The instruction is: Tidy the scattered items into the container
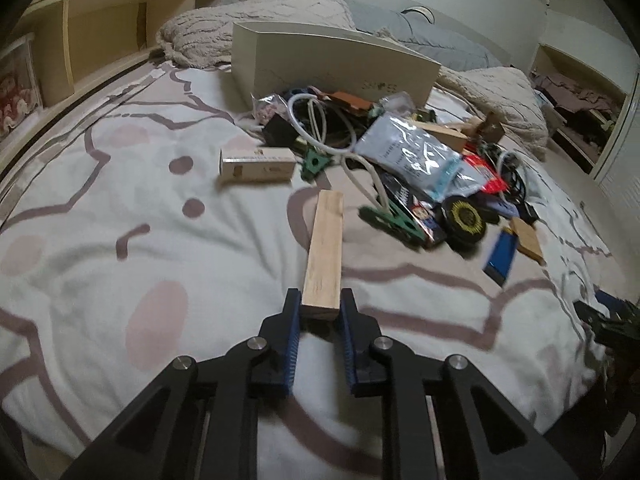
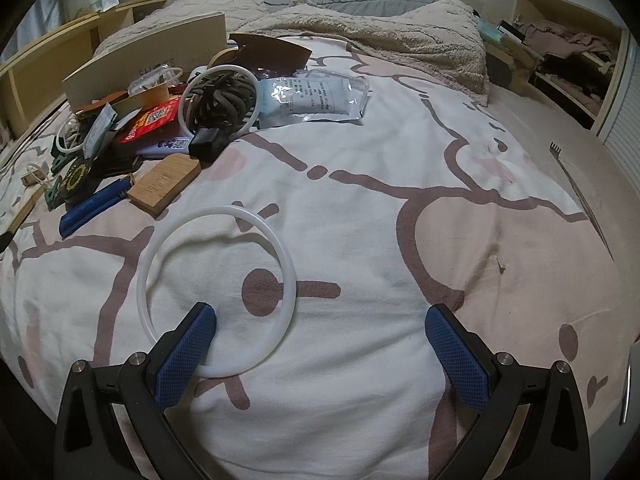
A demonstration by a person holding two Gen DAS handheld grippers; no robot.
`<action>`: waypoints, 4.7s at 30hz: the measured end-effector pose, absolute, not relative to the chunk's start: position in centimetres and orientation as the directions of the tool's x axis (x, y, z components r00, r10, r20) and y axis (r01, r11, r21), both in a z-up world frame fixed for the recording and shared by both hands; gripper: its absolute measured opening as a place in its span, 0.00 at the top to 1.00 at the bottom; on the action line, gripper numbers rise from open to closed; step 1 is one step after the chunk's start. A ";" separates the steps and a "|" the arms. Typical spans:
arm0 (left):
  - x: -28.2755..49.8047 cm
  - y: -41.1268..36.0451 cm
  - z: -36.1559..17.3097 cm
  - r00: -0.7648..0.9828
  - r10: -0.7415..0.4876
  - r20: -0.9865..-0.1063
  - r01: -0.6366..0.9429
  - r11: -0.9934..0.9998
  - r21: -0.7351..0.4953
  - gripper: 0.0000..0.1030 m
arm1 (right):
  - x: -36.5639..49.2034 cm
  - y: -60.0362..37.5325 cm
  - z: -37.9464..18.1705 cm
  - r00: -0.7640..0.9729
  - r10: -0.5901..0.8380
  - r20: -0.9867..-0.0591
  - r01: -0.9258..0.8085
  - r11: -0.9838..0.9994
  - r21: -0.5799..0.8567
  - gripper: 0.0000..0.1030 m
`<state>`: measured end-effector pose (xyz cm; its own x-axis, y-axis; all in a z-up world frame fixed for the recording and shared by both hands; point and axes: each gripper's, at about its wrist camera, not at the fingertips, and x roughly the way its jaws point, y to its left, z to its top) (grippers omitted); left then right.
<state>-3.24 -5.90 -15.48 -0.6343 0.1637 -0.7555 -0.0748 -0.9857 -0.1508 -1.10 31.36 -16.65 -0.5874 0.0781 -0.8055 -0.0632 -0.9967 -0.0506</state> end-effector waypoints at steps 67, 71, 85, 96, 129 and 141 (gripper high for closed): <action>-6.0 -2.5 -14.7 -0.605 0.265 -0.751 -0.310 -0.947 -0.084 0.10 | -0.6 31.8 -17.1 -0.647 0.048 -0.761 -0.075 -0.997 0.001 0.00; -5.8 -2.7 -14.7 -0.608 0.287 -0.740 -0.306 -0.945 -0.115 0.06 | -0.6 32.1 -16.9 -0.652 0.028 -0.758 -0.073 -0.997 0.026 0.00; -5.7 -2.5 -14.8 -0.609 0.294 -0.737 -0.307 -0.944 -0.122 0.00 | -1.0 30.8 -15.2 -0.650 -0.068 -0.757 -0.019 -0.994 0.105 0.00; -5.5 -1.9 -15.1 -0.606 0.297 -0.738 -0.325 -0.939 -0.111 0.00 | -1.5 28.5 -15.3 -0.636 -0.093 -0.766 0.054 -0.996 0.076 0.00; -5.7 -1.8 -15.5 -0.587 0.229 -0.777 -0.270 -0.960 -0.080 0.00 | -2.0 27.8 -16.6 -0.625 -0.048 -0.779 0.014 -0.999 0.050 0.00; -5.9 -1.6 -15.6 -0.561 0.233 -0.794 -0.347 -0.937 -0.030 0.02 | -2.0 27.7 -16.6 -0.629 -0.047 -0.776 0.021 -0.999 0.043 0.00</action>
